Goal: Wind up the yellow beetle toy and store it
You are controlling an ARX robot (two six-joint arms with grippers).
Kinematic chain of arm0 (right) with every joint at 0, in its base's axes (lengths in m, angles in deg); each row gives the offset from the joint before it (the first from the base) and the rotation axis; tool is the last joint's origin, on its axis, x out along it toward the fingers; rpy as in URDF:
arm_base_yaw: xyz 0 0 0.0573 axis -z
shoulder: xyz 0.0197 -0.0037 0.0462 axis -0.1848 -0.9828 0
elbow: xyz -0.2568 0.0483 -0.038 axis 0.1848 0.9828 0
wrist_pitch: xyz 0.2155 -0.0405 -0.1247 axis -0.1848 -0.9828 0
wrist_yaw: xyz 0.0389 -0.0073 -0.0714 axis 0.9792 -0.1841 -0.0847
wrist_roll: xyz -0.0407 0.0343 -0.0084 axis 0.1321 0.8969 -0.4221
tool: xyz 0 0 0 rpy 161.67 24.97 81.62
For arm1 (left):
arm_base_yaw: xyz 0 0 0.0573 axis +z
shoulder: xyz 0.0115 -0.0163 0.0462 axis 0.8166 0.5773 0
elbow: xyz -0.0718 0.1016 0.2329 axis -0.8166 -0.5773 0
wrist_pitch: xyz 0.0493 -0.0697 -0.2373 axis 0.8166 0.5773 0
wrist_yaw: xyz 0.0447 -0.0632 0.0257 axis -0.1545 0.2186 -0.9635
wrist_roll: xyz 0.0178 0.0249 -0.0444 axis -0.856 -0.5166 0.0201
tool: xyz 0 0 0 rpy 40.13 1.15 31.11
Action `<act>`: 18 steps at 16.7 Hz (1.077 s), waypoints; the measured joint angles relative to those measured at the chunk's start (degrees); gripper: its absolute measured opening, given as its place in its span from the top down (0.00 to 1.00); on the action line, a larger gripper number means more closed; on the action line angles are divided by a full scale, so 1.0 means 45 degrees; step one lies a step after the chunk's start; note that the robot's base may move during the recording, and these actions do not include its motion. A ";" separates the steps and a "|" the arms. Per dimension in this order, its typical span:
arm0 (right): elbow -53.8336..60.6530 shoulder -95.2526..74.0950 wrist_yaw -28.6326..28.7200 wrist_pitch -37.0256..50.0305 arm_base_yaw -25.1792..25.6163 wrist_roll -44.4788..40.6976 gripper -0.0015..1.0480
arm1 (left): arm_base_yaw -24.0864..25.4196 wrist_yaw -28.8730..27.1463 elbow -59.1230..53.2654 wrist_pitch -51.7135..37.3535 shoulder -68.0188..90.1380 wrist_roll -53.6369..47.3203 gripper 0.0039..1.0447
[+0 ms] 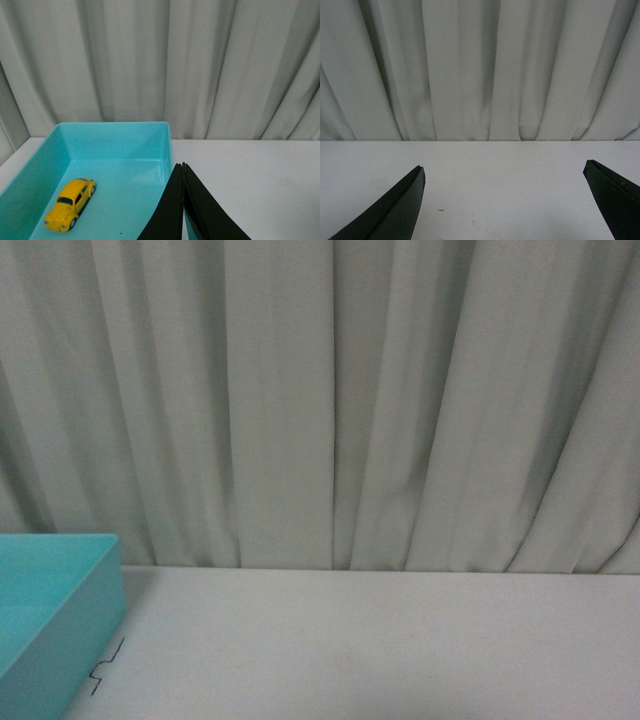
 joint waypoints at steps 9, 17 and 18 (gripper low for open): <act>0.0000 0.0000 0.0000 0.0000 0.0000 0.0000 0.06 | 0.0000 0.0000 0.0000 0.0000 0.0000 0.0005 0.06; 0.0000 0.0000 0.0000 0.0000 0.0000 0.0005 0.06 | 0.0000 0.0000 0.0000 -0.0005 0.0000 0.0010 0.06; 0.0000 0.0000 0.0000 0.0015 0.0000 0.0000 0.06 | 0.0000 0.0000 0.0000 -0.0024 0.0000 0.0010 0.06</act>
